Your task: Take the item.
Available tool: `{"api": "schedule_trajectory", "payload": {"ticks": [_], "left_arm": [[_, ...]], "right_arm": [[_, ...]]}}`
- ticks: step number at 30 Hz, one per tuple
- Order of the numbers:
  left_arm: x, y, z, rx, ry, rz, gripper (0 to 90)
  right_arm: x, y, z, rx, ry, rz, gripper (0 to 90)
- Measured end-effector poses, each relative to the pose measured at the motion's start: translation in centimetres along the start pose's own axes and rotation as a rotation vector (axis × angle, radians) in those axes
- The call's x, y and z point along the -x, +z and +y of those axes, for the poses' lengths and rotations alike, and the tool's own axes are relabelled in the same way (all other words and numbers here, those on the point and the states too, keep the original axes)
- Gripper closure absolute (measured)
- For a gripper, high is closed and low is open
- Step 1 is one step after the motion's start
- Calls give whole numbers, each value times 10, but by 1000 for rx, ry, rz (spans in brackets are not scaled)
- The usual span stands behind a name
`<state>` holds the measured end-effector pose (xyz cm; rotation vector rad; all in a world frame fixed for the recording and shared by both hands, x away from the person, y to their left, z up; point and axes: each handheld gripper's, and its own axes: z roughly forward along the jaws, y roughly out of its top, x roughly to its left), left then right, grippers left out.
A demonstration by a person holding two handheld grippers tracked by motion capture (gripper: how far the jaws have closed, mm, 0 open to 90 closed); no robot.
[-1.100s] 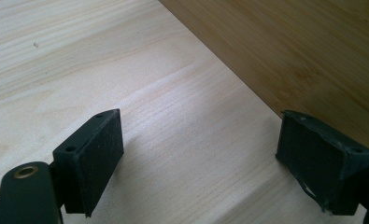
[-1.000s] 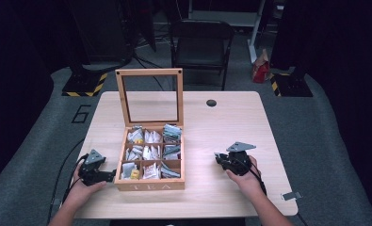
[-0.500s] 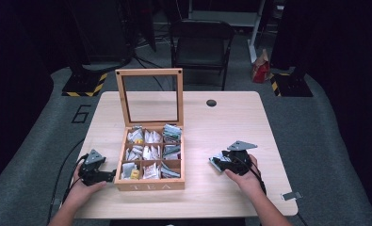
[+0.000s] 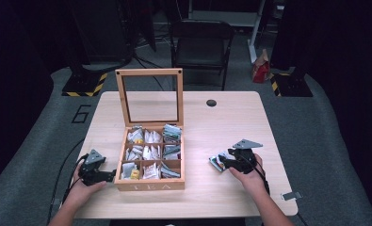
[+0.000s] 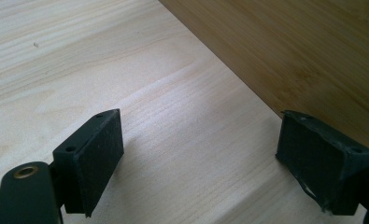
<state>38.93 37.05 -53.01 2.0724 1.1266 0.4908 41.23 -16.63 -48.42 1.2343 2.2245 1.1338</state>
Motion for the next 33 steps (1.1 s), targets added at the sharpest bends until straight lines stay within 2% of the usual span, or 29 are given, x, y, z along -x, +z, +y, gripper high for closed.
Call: {"api": "schedule_trajectory", "payload": {"ticks": [2, 4, 5, 13, 23, 27, 33], "left_arm": [[0, 0, 0, 0, -1, 0, 142], [0, 0, 0, 0, 0, 0, 142], [0, 0, 0, 0, 0, 0, 142], [0, 0, 0, 0, 0, -1, 142], [0, 0, 0, -2, 8, 2, 142], [0, 0, 0, -2, 8, 3, 142], [0, 0, 0, 0, -1, -3, 142]], "right_arm": [[2, 0, -1, 6, -9, -3, 460], [3, -1, -1, 5, 11, -8, 461], [5, -1, -2, 7, -5, -14, 461], [13, -4, -4, 20, 31, -37, 457], [24, -3, -11, 2, 25, -90, 457], [31, -4, -16, -7, 61, -106, 457], [35, -4, -19, -9, 65, -118, 456]]}}
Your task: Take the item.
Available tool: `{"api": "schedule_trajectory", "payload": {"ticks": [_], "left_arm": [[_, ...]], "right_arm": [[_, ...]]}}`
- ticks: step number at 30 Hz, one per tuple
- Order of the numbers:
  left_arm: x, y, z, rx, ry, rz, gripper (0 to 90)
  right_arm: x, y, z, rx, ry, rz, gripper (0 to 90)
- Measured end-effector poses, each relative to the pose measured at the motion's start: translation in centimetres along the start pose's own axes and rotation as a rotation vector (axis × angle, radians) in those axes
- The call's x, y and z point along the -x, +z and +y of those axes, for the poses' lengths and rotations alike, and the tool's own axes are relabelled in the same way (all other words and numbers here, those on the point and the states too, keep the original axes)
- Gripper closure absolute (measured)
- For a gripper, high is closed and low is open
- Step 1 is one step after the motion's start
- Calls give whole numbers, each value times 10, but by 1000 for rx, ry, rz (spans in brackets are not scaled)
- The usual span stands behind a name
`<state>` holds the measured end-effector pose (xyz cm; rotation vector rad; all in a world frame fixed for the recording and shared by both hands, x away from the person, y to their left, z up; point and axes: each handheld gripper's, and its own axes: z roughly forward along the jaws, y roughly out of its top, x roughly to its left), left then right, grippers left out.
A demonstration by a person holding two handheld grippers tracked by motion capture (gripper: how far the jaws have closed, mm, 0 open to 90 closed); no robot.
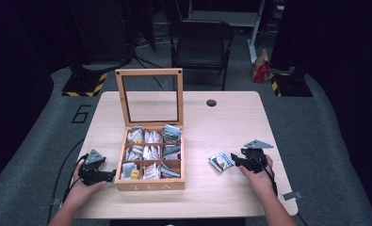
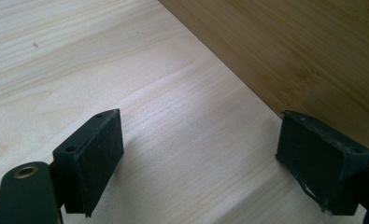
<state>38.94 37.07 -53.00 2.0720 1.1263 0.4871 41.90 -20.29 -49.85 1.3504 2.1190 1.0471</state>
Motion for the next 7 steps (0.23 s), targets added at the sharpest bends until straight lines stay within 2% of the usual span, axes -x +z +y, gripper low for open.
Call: {"api": "schedule_trajectory", "payload": {"ticks": [2, 6, 7], "left_arm": [[0, 0, 0, 0, 0, 0, 142], [0, 0, 0, 1, 2, 0, 142], [0, 0, 0, 1, 2, 0, 142]], "right_arm": [[-1, 0, 0, -6, 1, -5, 456], [-5, -2, 0, 5, -27, -12, 456], [-6, -2, 0, 8, -29, -1, 456]]}}
